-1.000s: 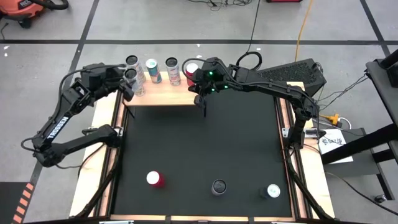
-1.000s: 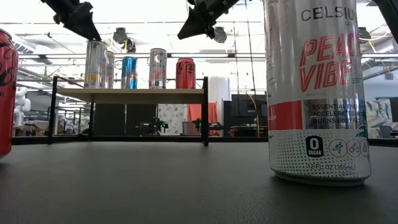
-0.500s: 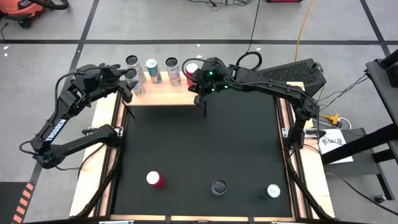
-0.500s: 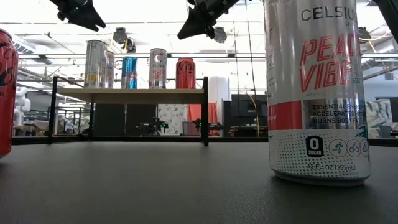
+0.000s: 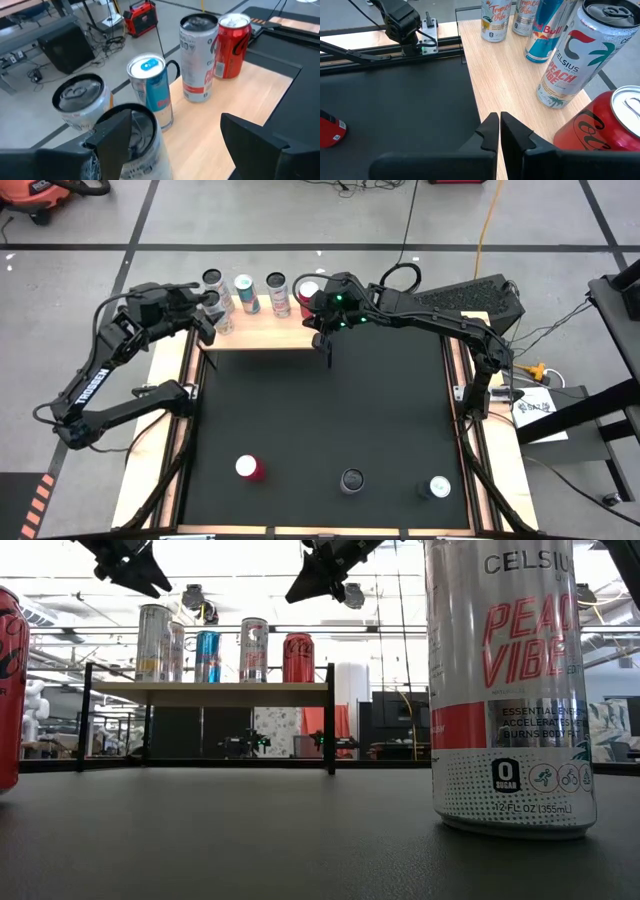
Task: Place canned beverage on shelf
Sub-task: Put the white yellow soda can on the shelf aligned with the white yellow soda can
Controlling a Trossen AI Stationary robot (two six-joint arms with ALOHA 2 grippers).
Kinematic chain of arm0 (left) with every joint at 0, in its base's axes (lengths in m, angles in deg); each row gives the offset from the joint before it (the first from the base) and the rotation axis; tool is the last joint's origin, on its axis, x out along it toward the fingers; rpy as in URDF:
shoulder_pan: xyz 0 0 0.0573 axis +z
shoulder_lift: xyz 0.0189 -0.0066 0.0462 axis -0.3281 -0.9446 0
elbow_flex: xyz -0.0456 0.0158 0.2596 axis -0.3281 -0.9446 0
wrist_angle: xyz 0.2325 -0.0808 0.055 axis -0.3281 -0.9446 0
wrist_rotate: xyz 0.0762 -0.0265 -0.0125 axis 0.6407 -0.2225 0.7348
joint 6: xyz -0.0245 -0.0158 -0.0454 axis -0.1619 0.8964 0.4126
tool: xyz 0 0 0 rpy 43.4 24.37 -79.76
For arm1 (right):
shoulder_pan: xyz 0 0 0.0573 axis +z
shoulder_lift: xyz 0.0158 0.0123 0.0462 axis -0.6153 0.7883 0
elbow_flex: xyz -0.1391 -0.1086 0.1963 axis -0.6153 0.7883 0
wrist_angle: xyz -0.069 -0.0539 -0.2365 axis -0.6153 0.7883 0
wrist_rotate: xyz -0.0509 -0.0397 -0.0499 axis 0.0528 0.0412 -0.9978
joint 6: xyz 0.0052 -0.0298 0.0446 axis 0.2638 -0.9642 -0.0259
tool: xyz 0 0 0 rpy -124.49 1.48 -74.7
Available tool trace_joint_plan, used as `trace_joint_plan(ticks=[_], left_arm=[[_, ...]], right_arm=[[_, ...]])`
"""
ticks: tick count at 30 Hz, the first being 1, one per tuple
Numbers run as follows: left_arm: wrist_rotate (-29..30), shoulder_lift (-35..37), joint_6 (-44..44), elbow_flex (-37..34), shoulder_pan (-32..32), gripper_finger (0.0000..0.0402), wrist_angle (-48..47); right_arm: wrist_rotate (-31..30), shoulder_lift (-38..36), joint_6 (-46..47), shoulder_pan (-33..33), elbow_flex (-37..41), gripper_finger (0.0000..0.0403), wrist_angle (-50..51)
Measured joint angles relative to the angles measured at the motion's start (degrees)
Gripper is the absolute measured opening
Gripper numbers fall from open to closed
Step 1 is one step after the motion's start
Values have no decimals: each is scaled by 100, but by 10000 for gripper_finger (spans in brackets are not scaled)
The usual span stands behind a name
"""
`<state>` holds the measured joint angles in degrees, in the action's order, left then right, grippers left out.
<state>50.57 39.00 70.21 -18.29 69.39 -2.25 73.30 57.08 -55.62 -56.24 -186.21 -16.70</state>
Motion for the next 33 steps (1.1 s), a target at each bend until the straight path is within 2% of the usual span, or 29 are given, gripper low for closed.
trace_joint_plan(ticks=[19,25,33], left_arm=[[-85,-25,-57,13,0,302,-589],[-122,64,-138,9,0,302,-292],[-118,80,-144,9,0,302,-392]], right_arm=[[2,0,-2,0,-2,0,0],[2,0,0,0,0,0,0],[2,0,-1,-1,-2,0,0]])
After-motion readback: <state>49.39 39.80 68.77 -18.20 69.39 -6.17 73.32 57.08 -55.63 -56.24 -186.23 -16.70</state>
